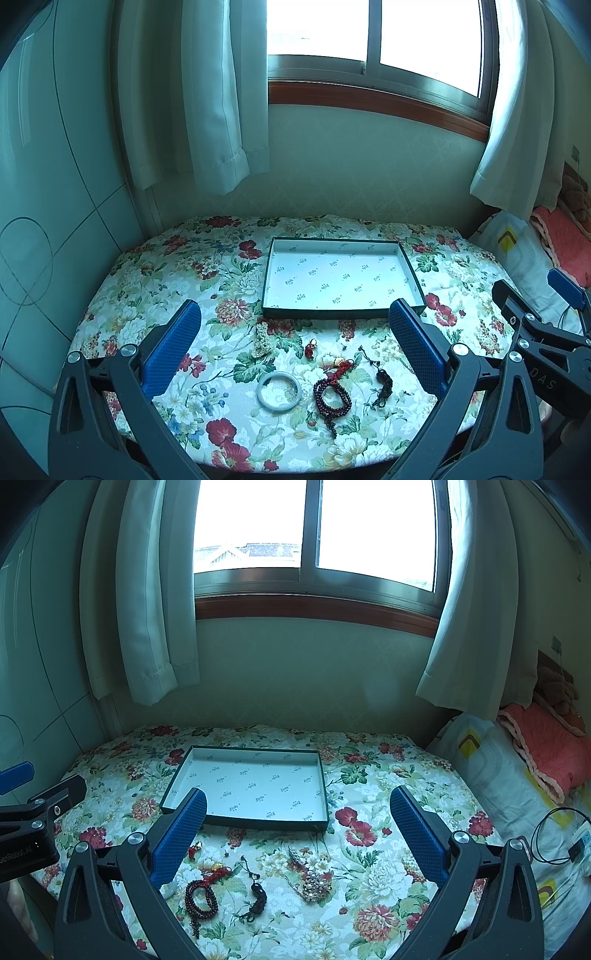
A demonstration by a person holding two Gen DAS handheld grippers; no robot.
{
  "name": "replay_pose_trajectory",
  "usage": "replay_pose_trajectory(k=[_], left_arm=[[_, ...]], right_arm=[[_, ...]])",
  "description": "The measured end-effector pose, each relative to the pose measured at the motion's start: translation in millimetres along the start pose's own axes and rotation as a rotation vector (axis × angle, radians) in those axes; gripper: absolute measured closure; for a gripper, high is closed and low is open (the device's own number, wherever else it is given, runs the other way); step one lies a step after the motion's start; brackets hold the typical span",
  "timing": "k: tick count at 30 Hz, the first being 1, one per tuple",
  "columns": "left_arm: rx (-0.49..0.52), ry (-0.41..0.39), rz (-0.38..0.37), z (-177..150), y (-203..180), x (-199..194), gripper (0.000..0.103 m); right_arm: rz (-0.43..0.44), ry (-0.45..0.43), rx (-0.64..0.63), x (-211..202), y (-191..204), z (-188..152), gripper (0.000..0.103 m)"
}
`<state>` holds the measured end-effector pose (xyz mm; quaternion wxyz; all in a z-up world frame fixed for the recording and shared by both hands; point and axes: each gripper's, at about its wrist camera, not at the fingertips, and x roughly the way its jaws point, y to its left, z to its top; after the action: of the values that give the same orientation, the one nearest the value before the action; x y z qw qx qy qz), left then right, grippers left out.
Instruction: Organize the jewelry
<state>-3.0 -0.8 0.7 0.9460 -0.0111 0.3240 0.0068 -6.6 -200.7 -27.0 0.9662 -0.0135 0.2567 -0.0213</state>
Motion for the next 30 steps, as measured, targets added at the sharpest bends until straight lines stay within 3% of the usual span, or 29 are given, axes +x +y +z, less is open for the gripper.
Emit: replay_pose_trajectory(k=[30], left_arm=[[-0.001,0.005,-0.002,-3.9,-0.8,-1.3,0.002]], right_arm=[[0.001,0.003,-0.004,-0.1,-1.2,0.7,0.004]])
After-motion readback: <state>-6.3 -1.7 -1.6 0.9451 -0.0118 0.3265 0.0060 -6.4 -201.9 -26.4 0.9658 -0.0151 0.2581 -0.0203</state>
